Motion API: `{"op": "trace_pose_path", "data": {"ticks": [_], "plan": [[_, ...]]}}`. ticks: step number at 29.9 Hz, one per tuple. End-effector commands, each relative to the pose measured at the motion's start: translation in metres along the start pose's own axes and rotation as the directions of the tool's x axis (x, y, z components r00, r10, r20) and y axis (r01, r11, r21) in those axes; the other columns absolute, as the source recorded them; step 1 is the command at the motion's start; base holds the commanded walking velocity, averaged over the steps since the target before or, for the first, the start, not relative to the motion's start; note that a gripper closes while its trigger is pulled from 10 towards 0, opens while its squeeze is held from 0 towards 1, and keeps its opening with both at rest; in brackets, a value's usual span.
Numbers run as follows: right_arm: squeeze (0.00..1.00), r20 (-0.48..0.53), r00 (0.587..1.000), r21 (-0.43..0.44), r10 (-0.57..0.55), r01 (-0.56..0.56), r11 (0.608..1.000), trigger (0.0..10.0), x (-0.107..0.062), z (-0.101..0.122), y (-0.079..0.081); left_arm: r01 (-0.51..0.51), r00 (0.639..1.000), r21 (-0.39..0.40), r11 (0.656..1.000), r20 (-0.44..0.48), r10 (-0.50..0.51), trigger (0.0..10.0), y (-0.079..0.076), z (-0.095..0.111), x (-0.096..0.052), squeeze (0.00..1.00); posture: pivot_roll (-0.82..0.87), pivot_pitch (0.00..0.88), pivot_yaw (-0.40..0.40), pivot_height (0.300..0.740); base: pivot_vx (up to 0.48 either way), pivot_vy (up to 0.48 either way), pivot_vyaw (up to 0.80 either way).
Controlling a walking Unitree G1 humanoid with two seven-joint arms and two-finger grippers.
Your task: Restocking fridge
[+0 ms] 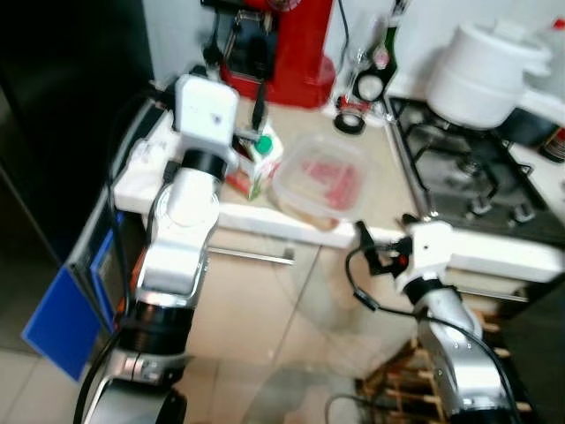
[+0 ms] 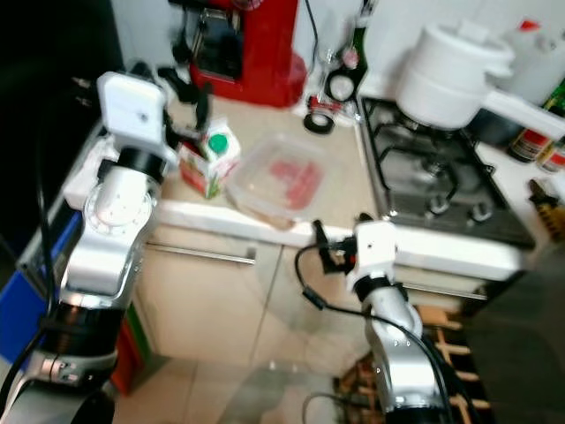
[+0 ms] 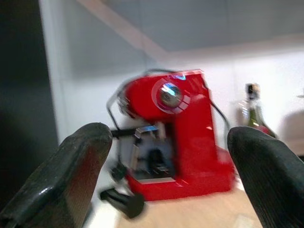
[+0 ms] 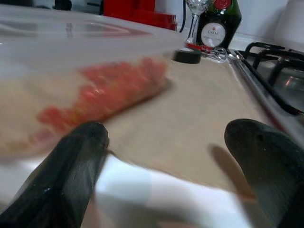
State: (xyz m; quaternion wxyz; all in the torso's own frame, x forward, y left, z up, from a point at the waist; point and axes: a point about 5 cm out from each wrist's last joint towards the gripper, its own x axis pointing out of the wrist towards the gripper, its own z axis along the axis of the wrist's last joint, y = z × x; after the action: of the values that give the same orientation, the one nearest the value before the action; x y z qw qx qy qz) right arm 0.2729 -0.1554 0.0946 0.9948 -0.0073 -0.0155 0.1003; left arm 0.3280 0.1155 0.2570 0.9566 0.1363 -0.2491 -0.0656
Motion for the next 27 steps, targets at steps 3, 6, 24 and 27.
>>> {"op": "trace_pose_path", "data": {"ticks": [3,6,24,27], "plan": [[0.03,0.0,1.0,0.002,0.019,-0.019,1.0,10.0,0.002,0.001,0.004,0.034,0.999,-0.004,0.999,0.026,-0.034,10.0,-0.005,0.005,0.001,0.0,-0.01,0.0,-0.131,0.74,0.0,0.0,0.0],[0.03,0.0,1.0,0.003,0.016,-0.016,1.0,10.0,0.001,0.001,0.004,0.058,0.998,0.01,0.998,0.016,-0.058,10.0,-0.01,0.005,0.001,0.0,-0.01,0.0,-0.129,0.74,0.0,0.0,0.0],[0.03,-0.005,1.0,0.011,0.01,-0.01,1.0,10.0,0.001,-0.001,0.007,0.169,0.983,0.004,0.986,-0.067,-0.168,10.0,-0.037,-0.002,-0.001,0.0,-0.01,0.0,-0.114,0.74,0.0,0.0,0.0],[0.03,-0.006,1.0,0.015,0.008,-0.008,1.0,10.0,0.0,-0.002,0.008,0.159,0.984,0.026,0.987,-0.081,-0.157,10.0,-0.036,-0.002,0.003,0.0,-0.01,0.0,-0.114,0.74,0.0,0.0,0.0]]}}
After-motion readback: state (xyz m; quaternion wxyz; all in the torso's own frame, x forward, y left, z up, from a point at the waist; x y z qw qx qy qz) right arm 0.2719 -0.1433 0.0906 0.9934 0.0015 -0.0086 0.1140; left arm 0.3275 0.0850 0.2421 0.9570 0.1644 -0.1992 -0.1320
